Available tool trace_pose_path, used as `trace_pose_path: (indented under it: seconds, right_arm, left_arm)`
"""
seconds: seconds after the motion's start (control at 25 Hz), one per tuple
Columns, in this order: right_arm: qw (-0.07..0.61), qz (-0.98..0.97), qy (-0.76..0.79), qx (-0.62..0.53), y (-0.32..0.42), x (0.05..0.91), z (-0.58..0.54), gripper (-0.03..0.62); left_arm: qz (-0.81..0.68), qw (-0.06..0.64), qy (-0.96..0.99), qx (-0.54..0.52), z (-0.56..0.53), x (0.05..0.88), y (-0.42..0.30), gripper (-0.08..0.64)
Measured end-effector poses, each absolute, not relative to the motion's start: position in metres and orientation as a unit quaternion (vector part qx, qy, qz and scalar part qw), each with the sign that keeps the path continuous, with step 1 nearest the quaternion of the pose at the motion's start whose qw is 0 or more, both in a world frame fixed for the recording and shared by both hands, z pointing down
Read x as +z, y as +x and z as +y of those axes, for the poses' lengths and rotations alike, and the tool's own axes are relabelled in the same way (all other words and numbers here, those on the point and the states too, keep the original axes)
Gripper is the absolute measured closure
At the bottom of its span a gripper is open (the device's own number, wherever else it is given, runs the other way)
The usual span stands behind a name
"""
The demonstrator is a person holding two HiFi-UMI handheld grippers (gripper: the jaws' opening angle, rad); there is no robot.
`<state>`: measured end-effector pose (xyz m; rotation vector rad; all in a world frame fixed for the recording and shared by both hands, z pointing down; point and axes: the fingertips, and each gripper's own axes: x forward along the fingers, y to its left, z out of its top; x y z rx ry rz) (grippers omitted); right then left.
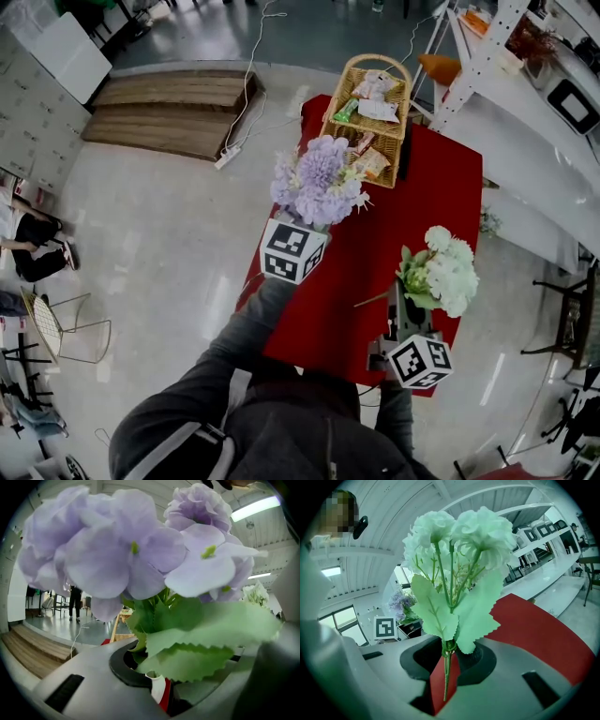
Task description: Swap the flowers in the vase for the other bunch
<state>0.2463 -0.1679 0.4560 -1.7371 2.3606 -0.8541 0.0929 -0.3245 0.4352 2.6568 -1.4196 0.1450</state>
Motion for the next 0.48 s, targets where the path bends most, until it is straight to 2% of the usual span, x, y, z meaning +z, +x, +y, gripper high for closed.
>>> trace_pose_path:
  seconds: [0.48]
  right_arm:
    - [0.049,0.775,-0.570,-0.271,0.245,0.449,-0.169,0.518]
  left_arm:
    - [-0.457,0.063,0.887,0.033,-0.319,0.399,0.087,0.514]
